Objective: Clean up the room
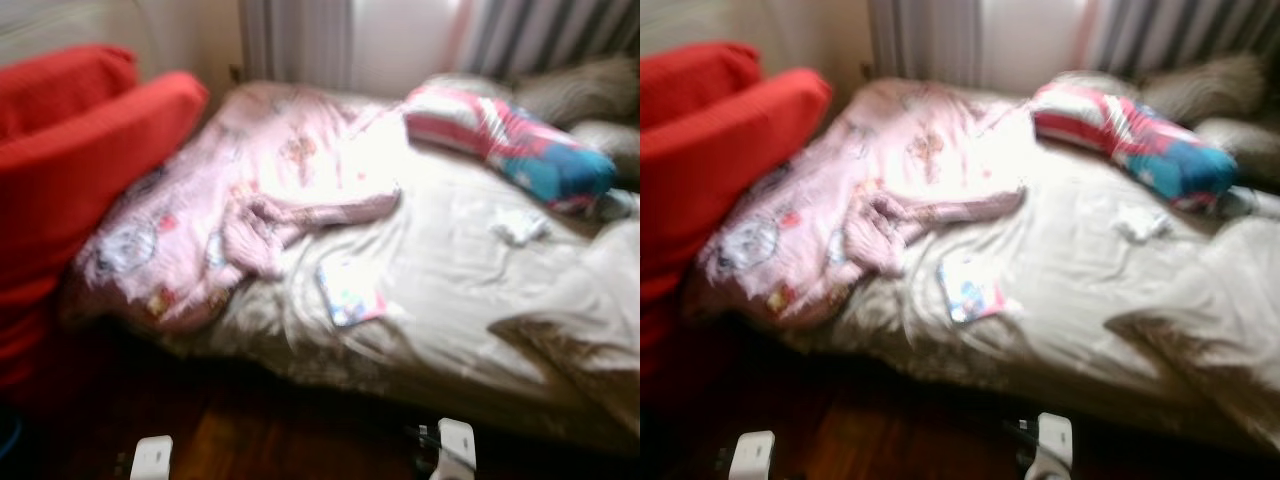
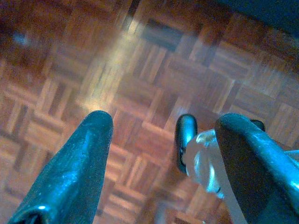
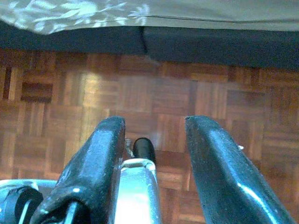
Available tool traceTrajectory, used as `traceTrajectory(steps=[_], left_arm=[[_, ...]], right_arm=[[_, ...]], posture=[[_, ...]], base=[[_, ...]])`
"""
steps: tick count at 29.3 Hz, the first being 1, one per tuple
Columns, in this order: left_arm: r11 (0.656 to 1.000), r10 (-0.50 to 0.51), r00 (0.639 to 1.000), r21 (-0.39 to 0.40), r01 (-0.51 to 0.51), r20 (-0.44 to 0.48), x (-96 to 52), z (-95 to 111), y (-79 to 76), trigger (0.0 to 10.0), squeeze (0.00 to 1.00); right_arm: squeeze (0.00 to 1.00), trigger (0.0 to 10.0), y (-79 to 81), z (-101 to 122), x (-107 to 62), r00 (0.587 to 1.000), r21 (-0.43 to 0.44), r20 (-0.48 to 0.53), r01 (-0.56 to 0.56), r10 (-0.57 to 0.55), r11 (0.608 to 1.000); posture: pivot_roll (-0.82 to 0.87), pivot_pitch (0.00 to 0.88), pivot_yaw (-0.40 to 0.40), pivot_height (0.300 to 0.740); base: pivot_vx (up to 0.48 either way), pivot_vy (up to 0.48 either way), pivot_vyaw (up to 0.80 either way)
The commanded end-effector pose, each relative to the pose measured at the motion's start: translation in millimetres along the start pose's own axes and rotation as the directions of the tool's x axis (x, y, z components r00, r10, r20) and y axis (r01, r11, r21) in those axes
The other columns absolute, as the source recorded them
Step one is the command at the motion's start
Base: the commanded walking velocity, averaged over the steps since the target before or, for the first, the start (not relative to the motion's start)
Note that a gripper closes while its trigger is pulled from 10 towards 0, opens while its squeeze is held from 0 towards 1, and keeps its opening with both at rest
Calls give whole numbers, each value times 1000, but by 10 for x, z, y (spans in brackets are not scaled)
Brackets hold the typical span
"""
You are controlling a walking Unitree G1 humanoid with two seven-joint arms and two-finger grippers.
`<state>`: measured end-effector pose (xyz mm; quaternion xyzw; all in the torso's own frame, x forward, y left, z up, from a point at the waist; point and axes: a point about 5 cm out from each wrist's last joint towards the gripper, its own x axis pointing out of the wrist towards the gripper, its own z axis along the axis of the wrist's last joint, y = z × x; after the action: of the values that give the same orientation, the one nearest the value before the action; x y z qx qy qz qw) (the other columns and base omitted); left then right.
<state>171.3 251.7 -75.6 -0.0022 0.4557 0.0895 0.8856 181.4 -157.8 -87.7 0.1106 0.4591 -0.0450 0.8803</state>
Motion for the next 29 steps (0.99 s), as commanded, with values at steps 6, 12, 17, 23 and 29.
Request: traceTrajectory(steps=[6,12,17,23,29], left_arm=[[999,1,1000,-36,0,7,-13,-39,23,10000,0],[999,-6,1000,-32,7,22,-17,-25,39,10000,0],[1000,-6,1000,-24,7,18,-20,-26,61,10000,0],[1000,-2,1000,-21,2,11,-19,-29,65,10000,0],[999,6,1000,-32,-6,10,-17,-27,61,10000,0]], right_arm=[[0,10000,-15,18,-5,999,39,36,10,-11,999],[0,10000,8,24,-5,999,35,50,-2,1,999],[0,10000,27,5,-4,999,31,37,-3,2,1000],[0,10000,28,2,-3,1000,31,31,-1,0,1000],[0,10000,24,15,-1,999,29,35,-4,3,1000]], posture=[[41,57,8,740],[29,67,19,740],[26,74,24,740],[42,73,23,740],[47,72,19,740]], base=[[0,0,-128],[0,0,0],[0,0,0],[86,0,0],[300,0,0]])
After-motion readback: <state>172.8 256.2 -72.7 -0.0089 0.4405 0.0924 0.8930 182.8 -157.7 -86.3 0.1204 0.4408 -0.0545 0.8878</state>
